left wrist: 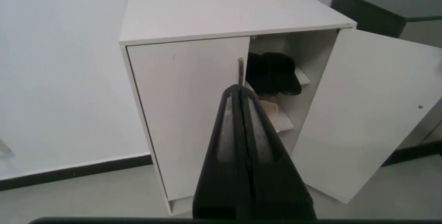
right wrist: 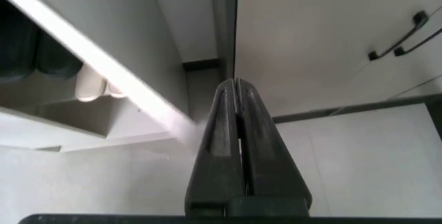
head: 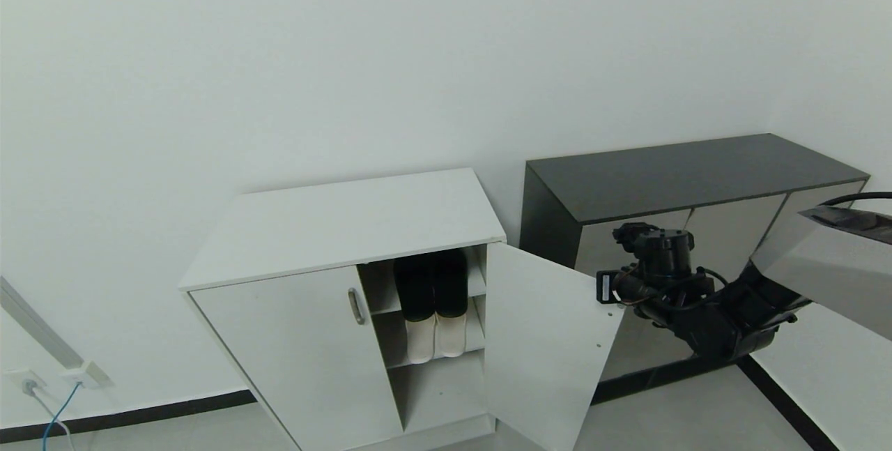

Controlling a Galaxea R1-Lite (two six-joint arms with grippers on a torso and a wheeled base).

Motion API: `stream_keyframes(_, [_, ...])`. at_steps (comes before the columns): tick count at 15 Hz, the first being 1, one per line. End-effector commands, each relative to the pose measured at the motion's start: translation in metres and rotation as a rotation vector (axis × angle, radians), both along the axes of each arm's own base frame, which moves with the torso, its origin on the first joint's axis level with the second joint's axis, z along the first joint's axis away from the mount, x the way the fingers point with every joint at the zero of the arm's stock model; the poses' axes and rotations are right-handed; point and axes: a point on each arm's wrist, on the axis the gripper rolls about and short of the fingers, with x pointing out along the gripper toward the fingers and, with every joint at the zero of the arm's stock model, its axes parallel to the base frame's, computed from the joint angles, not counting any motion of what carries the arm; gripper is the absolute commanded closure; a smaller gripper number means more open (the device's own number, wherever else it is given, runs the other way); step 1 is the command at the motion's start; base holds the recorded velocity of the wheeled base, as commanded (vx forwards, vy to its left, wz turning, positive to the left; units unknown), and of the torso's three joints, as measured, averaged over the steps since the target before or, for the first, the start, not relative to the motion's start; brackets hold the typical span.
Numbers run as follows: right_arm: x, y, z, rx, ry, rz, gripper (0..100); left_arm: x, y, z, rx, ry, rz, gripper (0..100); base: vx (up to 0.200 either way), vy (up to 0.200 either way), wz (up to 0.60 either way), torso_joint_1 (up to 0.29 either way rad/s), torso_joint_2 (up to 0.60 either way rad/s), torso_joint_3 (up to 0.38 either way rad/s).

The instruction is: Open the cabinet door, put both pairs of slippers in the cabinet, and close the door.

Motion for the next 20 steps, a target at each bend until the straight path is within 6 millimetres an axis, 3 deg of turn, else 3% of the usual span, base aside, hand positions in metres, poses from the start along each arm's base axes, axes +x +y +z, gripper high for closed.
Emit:
stream_keyframes(1, [-0.006, 0.007, -0.002, -0.004, 0.012, 0.021, 100, 0.000, 0.000, 0.000, 0.000, 0.002, 0.000, 100, 0.000, 0.000, 0.00, 0.000, 0.00, 0.000])
stream_keyframes(5, [-0.025, 0.024, 0.001, -0.011, 0.027, 0.078, 100, 0.000, 0.000, 0.000, 0.000, 0.002, 0.002, 100, 0.000, 0.000, 0.00, 0.000, 0.00, 0.000])
stream_keyframes(13, [-0.102, 0.085, 0.020, 0.036, 0.056, 0.299, 100, 0.000, 0.000, 0.000, -0.002, 0.002, 0.002, 100, 0.000, 0.000, 0.00, 0.000, 0.00, 0.000])
stream_keyframes(16, [-0.123, 0.096, 0.029, 0.048, 0.046, 0.359, 100, 0.000, 0.000, 0.000, -0.002, 0.002, 0.002, 100, 0.000, 0.000, 0.00, 0.000, 0.00, 0.000])
stream_keyframes(20, [-0.131, 0.093, 0.036, 0.067, 0.008, 0.393, 100, 0.000, 0.000, 0.000, -0.002, 0.002, 0.002, 100, 0.000, 0.000, 0.00, 0.000, 0.00, 0.000])
